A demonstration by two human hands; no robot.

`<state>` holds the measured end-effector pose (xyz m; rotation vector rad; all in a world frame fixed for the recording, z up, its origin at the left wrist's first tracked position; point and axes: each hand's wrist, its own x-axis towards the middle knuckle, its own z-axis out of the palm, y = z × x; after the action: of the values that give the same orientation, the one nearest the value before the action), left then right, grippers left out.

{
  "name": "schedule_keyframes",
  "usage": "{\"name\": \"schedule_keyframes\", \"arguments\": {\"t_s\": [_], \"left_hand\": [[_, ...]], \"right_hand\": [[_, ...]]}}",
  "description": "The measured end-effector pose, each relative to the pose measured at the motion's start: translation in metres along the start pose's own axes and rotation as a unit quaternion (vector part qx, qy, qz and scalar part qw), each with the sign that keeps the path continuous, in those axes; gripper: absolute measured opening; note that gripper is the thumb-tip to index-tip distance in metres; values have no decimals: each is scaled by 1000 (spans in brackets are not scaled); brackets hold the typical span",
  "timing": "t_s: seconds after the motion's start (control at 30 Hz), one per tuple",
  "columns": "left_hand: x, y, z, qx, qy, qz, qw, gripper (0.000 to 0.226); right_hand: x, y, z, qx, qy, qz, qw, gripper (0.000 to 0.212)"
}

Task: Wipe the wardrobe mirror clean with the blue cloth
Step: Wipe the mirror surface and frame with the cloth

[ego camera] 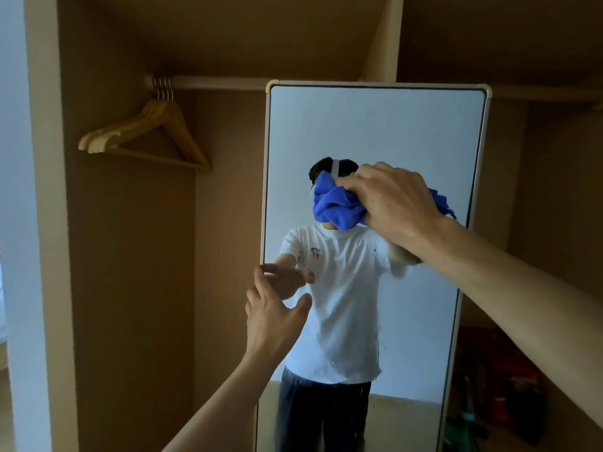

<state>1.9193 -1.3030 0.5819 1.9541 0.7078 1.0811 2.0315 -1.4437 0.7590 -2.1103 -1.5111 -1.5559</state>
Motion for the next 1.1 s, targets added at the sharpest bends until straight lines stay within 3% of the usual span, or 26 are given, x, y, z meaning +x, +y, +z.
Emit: {"name": "schedule_keyframes", "arguments": {"t_s": [0.23, 0.5, 0.8, 1.1], "left_hand": [[0, -3, 6, 18, 14, 1, 1000, 98], [-2, -1, 11, 48, 24, -6, 999, 103], [-3, 0, 16, 48, 49, -6, 998, 105], [-2, -5, 22, 64, 71, -6, 995, 105]], "right_hand": [[-49, -7, 29, 15, -28, -31, 999, 30], [-84, -11, 40, 8, -56, -46, 997, 36], [-52, 49, 1, 29, -2, 16, 999, 14], [-79, 56, 16, 75, -24, -12, 997, 19]]}}
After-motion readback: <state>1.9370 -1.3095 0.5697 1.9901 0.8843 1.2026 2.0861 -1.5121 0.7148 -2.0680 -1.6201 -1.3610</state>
